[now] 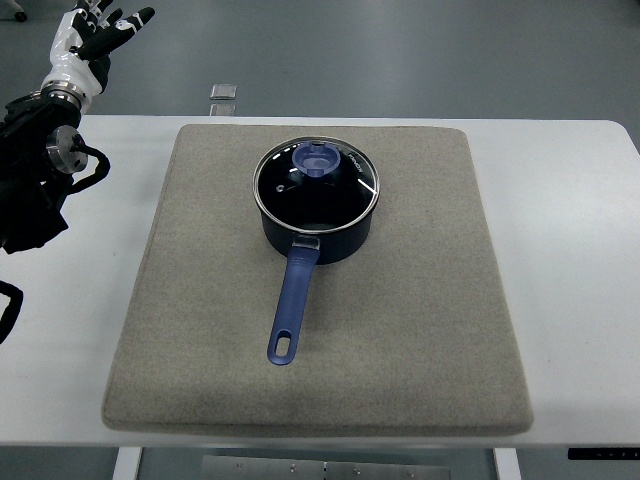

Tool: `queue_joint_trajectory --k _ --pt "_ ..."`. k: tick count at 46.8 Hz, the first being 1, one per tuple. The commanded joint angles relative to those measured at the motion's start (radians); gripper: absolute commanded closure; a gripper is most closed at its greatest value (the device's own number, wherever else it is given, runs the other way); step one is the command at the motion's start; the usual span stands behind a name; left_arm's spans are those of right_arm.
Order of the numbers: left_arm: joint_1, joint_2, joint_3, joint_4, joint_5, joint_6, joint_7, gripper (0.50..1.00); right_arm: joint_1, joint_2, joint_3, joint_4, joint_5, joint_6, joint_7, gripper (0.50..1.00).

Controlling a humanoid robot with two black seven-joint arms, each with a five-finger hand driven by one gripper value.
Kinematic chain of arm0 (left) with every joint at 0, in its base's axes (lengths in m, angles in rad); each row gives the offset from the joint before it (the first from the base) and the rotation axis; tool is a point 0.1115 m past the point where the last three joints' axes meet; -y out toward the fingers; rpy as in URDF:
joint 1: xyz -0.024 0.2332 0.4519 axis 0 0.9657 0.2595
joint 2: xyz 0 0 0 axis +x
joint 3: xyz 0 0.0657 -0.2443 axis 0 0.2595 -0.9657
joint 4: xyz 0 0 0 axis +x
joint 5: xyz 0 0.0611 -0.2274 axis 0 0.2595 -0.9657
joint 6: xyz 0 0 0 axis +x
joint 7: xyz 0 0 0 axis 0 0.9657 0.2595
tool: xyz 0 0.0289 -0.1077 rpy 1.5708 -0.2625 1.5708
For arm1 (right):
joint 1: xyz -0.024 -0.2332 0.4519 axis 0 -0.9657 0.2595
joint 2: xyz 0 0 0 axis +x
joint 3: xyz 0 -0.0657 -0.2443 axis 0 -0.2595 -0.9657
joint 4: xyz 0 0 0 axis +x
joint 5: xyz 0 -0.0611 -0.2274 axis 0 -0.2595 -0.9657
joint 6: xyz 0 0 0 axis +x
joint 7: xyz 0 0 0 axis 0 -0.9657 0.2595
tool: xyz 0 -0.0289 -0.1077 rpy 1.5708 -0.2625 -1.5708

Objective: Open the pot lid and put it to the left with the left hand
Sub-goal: 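Raise the left hand and swing it toward the pot, then reach the left hand over the glass lid toward its blue knob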

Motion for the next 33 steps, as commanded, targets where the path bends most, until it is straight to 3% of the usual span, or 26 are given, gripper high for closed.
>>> queue_joint_trajectory --k 1,22,33 --pt "-0.004 0.001 0.004 0.001 0.000 0.000 0.000 0.514 0.000 0.000 -0.001 -0.001 0.000 0.000 0.000 0.583" --pt "-0.044 0.001 0.021 -0.004 0.010 0.001 0.000 0.514 0.000 0.000 0.000 0.001 0.000 0.000 0.000 0.583" --pt "-0.095 0.040 0.122 -0.178 0.107 0.004 0.007 0.514 0.000 0.000 0.000 -0.001 0.000 0.000 0.000 0.583"
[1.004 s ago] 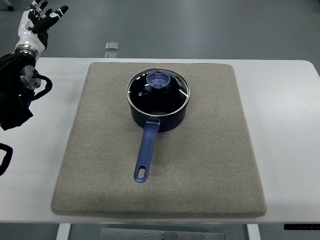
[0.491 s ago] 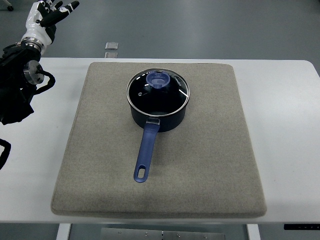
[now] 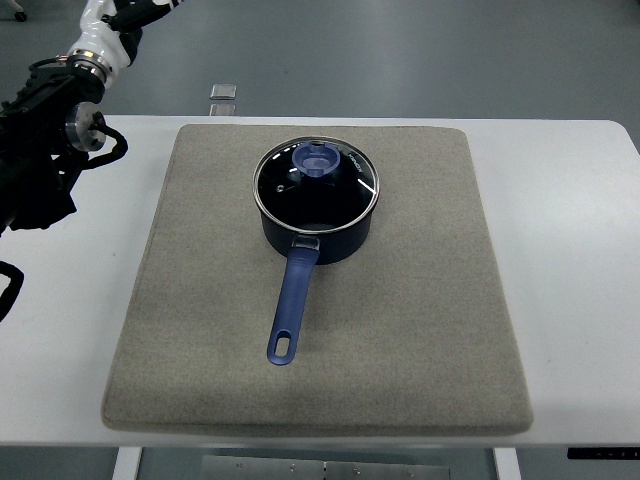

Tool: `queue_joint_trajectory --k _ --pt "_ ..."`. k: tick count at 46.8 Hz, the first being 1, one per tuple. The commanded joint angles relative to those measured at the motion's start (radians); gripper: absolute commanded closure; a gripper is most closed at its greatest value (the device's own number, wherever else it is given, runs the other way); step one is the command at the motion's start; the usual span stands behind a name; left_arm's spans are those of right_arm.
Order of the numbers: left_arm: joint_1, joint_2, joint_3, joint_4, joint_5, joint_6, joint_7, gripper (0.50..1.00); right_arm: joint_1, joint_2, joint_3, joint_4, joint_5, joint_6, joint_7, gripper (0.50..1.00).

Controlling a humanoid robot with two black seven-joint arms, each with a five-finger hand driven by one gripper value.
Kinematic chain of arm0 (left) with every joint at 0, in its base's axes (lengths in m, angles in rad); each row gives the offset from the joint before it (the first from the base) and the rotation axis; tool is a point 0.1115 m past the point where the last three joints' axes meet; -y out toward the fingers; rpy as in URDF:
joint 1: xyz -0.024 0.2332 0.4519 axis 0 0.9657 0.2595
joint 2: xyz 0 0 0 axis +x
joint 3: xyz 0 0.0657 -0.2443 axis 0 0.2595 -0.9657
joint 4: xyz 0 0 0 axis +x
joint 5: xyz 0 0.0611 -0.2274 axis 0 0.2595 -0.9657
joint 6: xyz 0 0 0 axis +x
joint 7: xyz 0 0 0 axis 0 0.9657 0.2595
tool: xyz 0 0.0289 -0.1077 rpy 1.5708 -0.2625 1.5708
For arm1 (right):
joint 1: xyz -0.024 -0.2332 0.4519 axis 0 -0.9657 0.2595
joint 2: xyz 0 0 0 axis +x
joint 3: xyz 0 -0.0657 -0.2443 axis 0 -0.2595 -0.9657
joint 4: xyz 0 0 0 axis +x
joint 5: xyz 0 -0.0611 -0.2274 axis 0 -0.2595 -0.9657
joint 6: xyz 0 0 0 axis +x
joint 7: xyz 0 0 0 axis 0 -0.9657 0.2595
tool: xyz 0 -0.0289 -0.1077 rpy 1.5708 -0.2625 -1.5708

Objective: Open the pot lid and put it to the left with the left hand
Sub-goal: 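Reach the left hand over the glass lid toward its blue knob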

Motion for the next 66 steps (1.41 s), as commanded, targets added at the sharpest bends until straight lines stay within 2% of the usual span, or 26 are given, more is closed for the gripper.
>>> queue_joint_trajectory --k 1,11,21,30,35,40,47,57,66 --pt "-0.030 0.035 0.045 -0.069 0.047 0.002 0.004 0.514 -0.001 0.000 0.000 0.000 0.000 0.000 0.000 0.583" --pt "-0.098 0.090 0.175 -0.216 0.176 -0.005 0.006 0.514 0.000 0.000 0.000 0.001 0.000 0.000 0.000 0.583" --pt "-0.174 0.168 0.279 -0.410 0.379 -0.035 0.006 0.514 -0.001 0.000 0.000 0.001 0.000 0.000 0.000 0.583" --pt "-0.227 0.219 0.341 -0.500 0.621 -0.075 -0.002 0.514 0.000 0.000 0.000 0.000 0.000 0.000 0.000 0.583" --pt "-0.245 0.253 0.339 -0.555 0.773 -0.113 -0.022 0.514 -0.001 0.000 0.000 0.001 0.000 0.000 0.000 0.583" --pt "-0.263 0.270 0.338 -0.606 0.914 -0.153 -0.074 0.514 0.000 0.000 0.000 0.000 0.000 0.000 0.000 0.583" --pt "-0.288 0.276 0.339 -0.644 1.034 -0.173 -0.088 0.514 0.000 0.000 0.000 0.000 0.000 0.000 0.000 0.583" --pt "-0.291 0.274 0.339 -0.643 1.158 -0.205 -0.125 0.516 -0.001 0.000 0.000 0.000 0.000 0.000 0.000 0.583" --pt "-0.285 0.276 0.342 -0.661 1.174 -0.210 -0.131 0.516 -0.001 0.000 0.000 0.001 0.000 0.000 0.000 0.583"
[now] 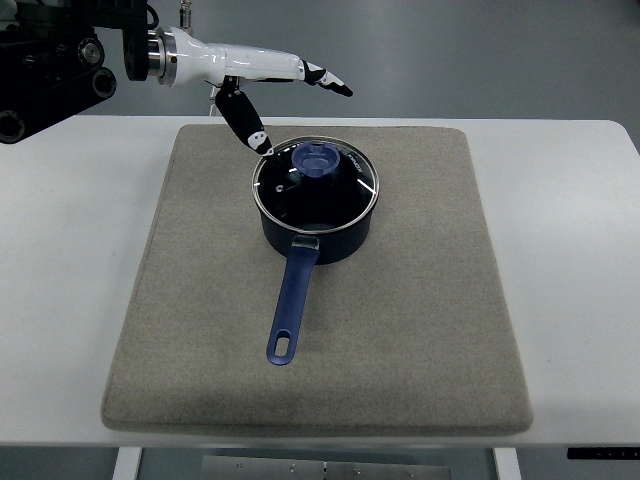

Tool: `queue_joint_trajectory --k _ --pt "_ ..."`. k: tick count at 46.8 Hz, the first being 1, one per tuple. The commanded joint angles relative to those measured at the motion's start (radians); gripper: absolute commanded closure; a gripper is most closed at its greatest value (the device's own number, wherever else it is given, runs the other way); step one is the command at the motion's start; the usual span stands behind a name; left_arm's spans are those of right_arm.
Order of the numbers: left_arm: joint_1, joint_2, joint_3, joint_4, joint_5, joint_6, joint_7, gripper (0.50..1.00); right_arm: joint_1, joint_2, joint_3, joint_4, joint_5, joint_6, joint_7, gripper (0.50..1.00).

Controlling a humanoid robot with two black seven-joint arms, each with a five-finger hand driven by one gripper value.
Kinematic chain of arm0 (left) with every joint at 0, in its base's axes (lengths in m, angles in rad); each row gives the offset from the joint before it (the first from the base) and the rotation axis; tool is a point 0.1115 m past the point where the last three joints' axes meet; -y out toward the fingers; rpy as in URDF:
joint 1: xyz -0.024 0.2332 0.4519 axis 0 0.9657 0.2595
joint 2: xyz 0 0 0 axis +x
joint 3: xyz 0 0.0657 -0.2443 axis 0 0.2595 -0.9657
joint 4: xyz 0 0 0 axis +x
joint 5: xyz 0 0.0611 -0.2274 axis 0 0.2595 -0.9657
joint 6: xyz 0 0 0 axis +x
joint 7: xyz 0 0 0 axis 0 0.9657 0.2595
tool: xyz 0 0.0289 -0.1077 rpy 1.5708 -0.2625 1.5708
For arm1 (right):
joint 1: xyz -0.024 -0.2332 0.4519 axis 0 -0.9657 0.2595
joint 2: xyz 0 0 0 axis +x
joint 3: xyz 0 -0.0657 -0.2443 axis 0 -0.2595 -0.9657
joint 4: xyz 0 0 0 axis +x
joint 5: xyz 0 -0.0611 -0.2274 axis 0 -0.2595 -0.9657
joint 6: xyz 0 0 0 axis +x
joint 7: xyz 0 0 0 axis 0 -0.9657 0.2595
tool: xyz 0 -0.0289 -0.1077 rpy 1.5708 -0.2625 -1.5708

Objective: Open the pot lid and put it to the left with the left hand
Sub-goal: 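Reach the left hand over the glass lid toward its blue knob, then close the left hand fingers around the blue lid knob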

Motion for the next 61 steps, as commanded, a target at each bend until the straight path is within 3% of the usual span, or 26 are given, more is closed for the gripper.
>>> queue_joint_trajectory --k 1,9,44,61 --pt "0.005 0.002 0.002 -0.012 0.010 -0.008 -0.007 0.516 0.000 0.000 0.000 0.000 0.000 0.000 0.000 0.583" --pt "-0.008 0.002 0.002 -0.021 0.180 -0.014 -0.086 0.521 0.001 0.000 0.000 0.002 0.000 0.000 0.000 0.583" --pt "-0.070 -0.034 0.002 -0.006 0.477 -0.016 -0.086 0.542 -0.001 0.000 0.000 0.000 0.000 0.000 0.000 0.583" --pt "-0.121 -0.064 -0.007 0.012 0.462 -0.178 -0.086 0.566 -0.001 0.000 0.000 0.000 0.000 0.000 0.000 0.583"
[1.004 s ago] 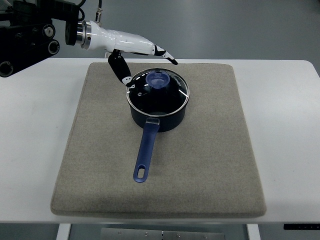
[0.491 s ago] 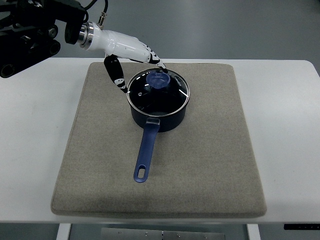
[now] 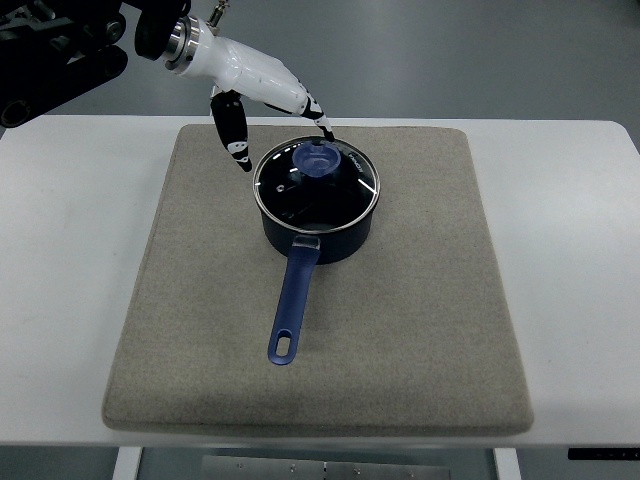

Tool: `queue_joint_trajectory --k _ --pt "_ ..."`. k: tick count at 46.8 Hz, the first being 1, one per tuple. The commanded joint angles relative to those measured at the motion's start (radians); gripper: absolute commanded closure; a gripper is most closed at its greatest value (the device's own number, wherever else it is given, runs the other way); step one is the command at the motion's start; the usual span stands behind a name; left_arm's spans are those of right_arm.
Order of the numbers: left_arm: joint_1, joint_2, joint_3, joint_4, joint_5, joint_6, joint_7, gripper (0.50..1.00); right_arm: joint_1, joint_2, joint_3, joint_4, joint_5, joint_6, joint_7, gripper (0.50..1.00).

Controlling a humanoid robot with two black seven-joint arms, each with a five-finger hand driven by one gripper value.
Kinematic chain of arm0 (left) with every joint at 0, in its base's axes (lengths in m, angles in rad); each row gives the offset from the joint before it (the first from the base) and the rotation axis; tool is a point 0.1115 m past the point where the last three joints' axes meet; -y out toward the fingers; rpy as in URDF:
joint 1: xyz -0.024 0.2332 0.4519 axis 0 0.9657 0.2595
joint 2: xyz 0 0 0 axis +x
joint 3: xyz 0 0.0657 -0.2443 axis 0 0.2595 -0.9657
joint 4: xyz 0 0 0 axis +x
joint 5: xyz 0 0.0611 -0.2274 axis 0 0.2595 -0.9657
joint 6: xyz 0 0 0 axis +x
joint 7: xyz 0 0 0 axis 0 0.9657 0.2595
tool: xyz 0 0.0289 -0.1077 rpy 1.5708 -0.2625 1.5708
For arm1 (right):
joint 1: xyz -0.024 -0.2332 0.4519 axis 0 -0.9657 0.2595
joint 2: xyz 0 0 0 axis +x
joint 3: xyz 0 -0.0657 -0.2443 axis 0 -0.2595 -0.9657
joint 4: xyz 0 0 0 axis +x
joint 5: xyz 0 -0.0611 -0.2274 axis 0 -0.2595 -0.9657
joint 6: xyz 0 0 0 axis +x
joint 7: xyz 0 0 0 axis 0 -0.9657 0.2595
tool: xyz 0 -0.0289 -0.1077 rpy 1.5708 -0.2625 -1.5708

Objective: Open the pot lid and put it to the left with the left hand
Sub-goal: 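Close the left hand fingers around the blue lid knob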

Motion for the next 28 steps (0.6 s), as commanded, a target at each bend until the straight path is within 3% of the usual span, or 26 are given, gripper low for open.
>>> queue_joint_trajectory --k 1,28 --pt "-0.003 -0.007 -0.004 0.012 -0.002 -0.019 0.000 0.566 0.000 0.000 0.000 -0.001 0.000 0.000 0.000 0.583" --pt "0.011 -0.062 0.004 0.072 0.010 -0.022 0.000 0.574 0.000 0.000 0.000 -0.001 0.000 0.000 0.000 0.583"
